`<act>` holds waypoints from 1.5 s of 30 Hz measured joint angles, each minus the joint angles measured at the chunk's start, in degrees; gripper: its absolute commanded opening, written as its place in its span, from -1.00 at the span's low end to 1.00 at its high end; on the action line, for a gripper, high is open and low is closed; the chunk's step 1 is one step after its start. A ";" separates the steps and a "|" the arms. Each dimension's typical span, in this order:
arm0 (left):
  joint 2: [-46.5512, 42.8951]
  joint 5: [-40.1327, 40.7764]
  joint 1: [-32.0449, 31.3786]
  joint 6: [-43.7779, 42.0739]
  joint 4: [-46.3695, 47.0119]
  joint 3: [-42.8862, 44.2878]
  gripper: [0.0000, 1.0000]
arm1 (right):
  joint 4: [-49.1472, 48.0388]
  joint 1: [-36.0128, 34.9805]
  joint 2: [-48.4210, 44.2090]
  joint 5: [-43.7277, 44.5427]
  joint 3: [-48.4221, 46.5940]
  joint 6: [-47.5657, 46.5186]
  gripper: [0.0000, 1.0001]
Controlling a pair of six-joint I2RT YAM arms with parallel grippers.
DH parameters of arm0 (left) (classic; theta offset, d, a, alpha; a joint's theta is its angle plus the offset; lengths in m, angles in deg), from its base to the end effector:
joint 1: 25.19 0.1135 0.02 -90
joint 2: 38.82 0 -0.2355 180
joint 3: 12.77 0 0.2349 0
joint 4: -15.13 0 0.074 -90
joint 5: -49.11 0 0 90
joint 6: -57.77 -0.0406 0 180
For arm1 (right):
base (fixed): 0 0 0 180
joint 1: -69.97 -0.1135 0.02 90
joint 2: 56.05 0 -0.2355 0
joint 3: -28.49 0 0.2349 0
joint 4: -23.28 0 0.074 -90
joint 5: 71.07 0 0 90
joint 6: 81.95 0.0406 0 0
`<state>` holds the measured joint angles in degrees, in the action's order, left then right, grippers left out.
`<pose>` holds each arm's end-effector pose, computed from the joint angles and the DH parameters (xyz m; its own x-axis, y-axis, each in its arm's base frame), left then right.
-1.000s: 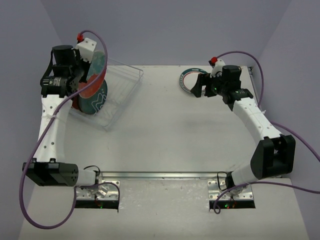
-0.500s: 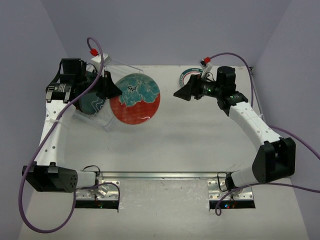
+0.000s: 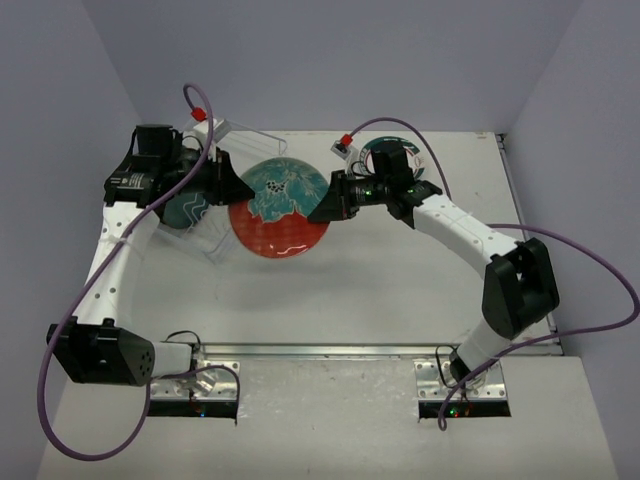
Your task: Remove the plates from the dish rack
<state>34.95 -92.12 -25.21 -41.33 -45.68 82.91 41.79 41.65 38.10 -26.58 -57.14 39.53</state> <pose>0.2495 -0.0317 0.3648 -0.5241 0.0992 -0.8459 0.6987 0.6181 -0.3604 0.3037 0.1966 0.2670 -0.8069 -0.0191 -0.5904 -0.5517 0.3816 0.7416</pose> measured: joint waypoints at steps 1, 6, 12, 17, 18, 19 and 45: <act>0.00 1.36 -0.09 -0.37 0.64 -0.30 -1.00 | 0.26 0.04 0.37 -1.39 -0.35 -0.46 -1.00; 0.00 2.03 -0.03 1.21 2.28 -0.65 0.38 | -0.02 1.16 0.25 -3.95 -0.39 0.37 -1.00; -0.28 6.80 -0.45 4.04 6.11 -0.65 1.00 | 3.94 10.06 0.20 -2.87 4.93 2.43 -1.00; -0.26 12.58 -0.45 5.57 8.00 -0.63 1.00 | 11.25 23.65 0.43 2.78 9.19 1.04 -1.00; -0.28 13.95 -0.43 5.84 8.44 -0.63 1.00 | 12.69 25.28 0.49 4.11 9.55 0.22 -1.00; -0.26 15.24 -0.43 6.22 8.87 -0.63 1.00 | 14.27 26.49 0.72 5.04 9.73 -1.02 -1.00; -0.69 42.21 1.63 8.08 10.56 -0.26 1.00 | 31.39 27.08 26.44 0.56 -5.26 -8.93 -0.94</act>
<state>34.27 -49.91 -23.58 -33.24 -35.12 82.65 73.17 68.73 64.55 -26.02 -62.40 30.60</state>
